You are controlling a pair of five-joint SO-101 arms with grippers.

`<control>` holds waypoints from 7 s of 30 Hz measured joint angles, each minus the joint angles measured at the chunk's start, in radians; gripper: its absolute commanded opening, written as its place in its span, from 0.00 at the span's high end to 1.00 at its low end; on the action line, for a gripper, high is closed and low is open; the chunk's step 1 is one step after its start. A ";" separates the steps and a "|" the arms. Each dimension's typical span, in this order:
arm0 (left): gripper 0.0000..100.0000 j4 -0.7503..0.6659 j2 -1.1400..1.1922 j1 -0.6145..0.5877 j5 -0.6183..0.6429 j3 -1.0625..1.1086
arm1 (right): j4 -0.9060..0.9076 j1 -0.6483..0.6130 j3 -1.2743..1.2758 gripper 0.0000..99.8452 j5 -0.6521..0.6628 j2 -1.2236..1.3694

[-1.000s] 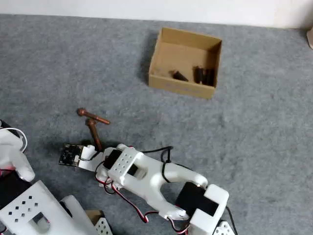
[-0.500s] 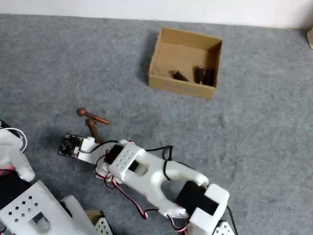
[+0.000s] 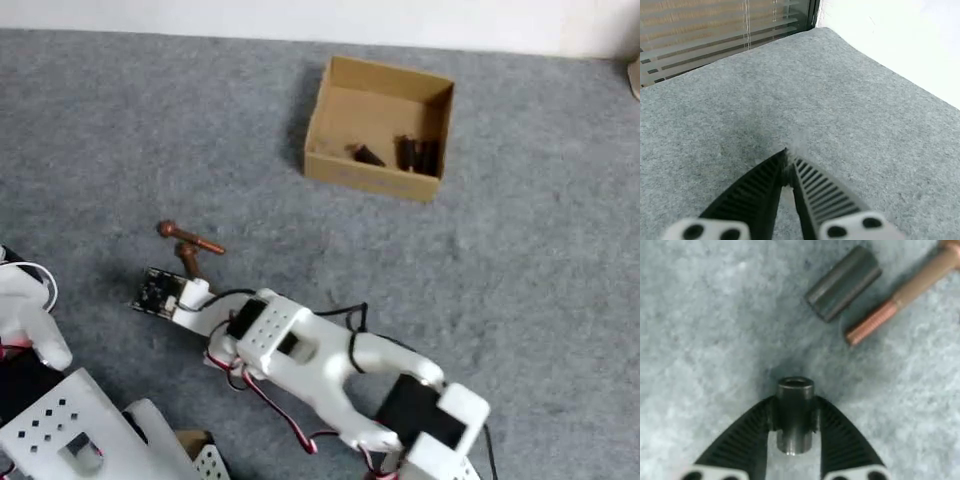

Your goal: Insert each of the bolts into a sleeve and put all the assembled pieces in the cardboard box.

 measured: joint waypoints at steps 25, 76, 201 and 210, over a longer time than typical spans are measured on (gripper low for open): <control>0.99 -0.075 0.000 0.488 -0.054 0.241 | 0.166 0.307 0.292 1.00 0.000 -0.761; 0.81 0.025 0.914 0.684 0.180 -0.112 | 0.150 0.595 0.672 1.00 -0.058 -1.312; 1.00 -0.443 -0.643 1.390 0.519 0.778 | 0.161 0.540 0.999 1.00 -0.110 -1.890; 1.00 -0.434 -0.643 1.395 0.519 0.779 | 0.161 0.540 0.999 1.00 -0.110 -1.890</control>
